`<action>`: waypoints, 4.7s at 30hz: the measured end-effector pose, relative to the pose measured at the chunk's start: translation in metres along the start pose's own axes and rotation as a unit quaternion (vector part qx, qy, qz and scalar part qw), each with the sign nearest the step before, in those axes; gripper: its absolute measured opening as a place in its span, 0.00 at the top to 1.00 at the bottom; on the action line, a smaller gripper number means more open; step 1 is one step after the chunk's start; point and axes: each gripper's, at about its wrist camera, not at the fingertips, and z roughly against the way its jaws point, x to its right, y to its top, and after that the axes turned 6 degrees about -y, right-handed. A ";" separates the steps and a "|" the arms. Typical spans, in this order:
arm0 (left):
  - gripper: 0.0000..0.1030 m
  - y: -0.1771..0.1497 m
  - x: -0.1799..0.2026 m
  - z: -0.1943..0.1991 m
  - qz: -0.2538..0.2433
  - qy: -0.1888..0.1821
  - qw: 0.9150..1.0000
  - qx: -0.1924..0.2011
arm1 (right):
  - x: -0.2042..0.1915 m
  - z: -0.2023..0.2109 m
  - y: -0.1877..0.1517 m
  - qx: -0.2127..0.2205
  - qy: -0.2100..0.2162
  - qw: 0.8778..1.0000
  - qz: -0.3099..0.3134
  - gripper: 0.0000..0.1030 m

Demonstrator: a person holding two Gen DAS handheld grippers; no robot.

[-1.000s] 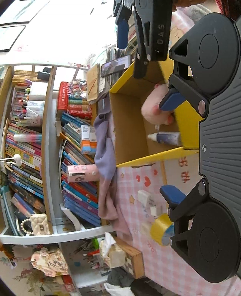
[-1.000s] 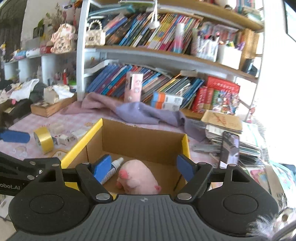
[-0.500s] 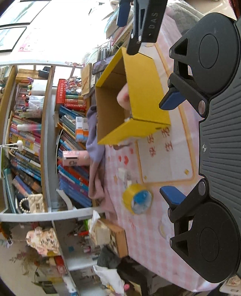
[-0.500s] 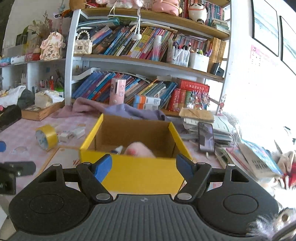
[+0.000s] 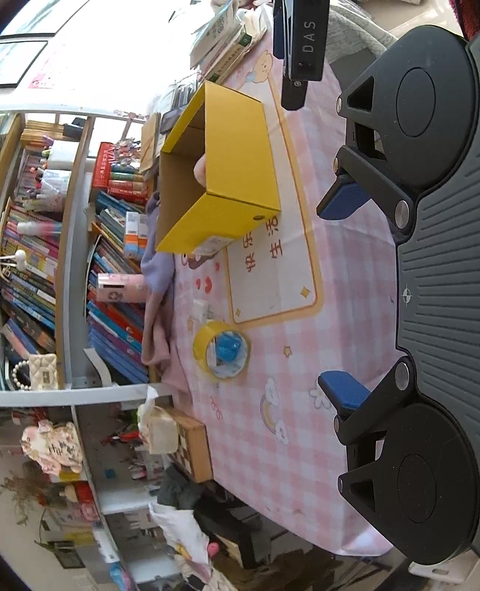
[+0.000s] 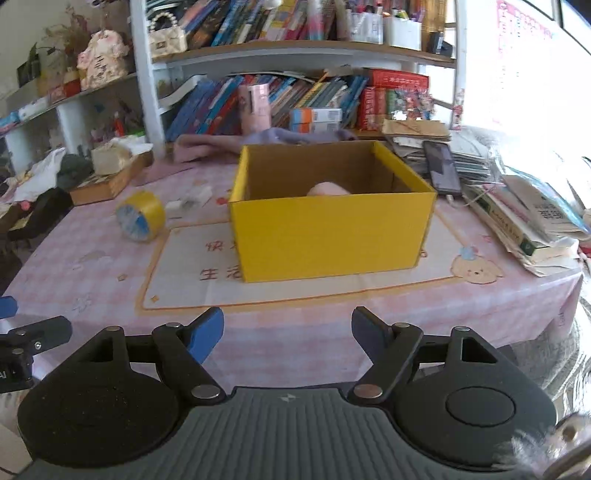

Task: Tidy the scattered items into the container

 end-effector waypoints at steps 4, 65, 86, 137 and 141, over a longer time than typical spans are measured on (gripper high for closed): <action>0.12 -0.005 -0.009 0.005 0.005 0.000 1.000 -0.004 | -0.015 0.004 -0.002 -0.004 0.026 0.999 0.020 0.27; 0.08 0.010 -0.065 -0.042 0.007 0.007 1.000 -0.030 | -0.104 -0.061 0.040 -0.015 0.109 0.987 0.118 0.34; 0.07 0.069 -0.087 -0.122 -0.007 0.023 0.998 -0.056 | -0.125 -0.148 0.108 -0.018 0.136 0.981 0.135 0.35; 0.02 0.103 -0.108 -0.270 -0.033 0.001 0.998 -0.048 | -0.151 -0.294 0.190 -0.105 0.098 0.988 0.059 0.39; 0.02 0.102 -0.111 -0.274 -0.023 -0.002 0.998 -0.053 | -0.155 -0.307 0.193 -0.118 0.095 0.987 0.052 0.39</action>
